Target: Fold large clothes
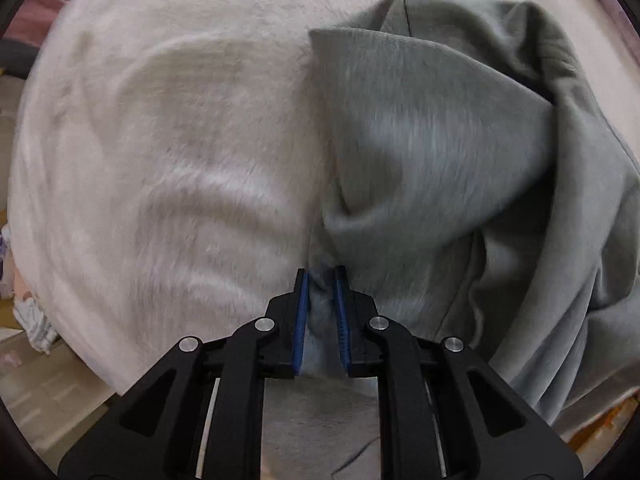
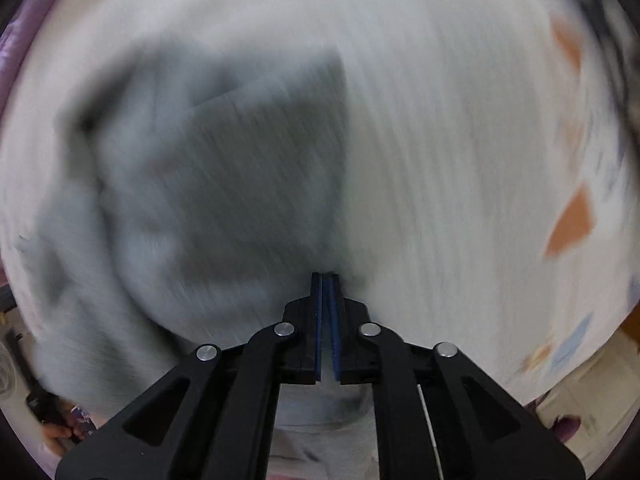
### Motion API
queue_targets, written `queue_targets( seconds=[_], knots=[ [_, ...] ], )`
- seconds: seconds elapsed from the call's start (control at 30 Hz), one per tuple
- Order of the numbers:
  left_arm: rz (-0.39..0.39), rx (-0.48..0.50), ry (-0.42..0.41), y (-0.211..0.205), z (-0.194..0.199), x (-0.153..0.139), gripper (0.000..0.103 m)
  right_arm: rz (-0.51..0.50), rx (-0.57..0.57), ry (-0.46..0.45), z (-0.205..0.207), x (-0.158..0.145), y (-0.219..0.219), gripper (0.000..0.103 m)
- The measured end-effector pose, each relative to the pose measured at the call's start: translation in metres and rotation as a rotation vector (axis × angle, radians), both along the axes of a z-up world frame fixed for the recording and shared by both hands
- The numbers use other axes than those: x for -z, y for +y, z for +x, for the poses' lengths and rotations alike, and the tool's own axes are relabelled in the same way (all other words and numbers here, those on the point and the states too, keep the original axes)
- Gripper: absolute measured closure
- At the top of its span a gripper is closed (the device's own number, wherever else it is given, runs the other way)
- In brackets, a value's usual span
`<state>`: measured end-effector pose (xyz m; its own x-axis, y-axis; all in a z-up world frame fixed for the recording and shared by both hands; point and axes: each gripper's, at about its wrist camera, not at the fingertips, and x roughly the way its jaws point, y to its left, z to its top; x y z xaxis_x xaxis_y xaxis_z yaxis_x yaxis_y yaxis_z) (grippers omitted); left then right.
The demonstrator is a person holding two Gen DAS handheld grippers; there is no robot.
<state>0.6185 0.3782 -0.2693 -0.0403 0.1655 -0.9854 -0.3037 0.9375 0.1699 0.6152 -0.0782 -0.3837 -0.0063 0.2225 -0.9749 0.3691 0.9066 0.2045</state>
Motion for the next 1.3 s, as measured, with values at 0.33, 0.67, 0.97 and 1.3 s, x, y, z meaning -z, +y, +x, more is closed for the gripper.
queue_targets(
  seconds=[0.33, 0.67, 0.97, 1.3],
  knots=[
    [-0.032, 0.006, 0.158, -0.020, -0.054, 0.009, 0.091, 0.068, 0.051, 0.024, -0.057, -0.006, 0.004, 0.103],
    [-0.092, 0.035, 0.094, -0.023, -0.061, -0.041, 0.068, 0.105, -0.021, 0.176, -0.082, -0.010, 0.020, 0.089],
    [-0.131, 0.098, -0.029, -0.029, -0.022, -0.098, 0.032, 0.060, 0.066, 0.090, -0.083, -0.075, -0.022, 0.027],
    [-0.116, 0.186, -0.086, -0.052, 0.004, -0.122, 0.030, 0.013, 0.155, 0.014, -0.052, -0.125, -0.054, 0.022]
  ],
)
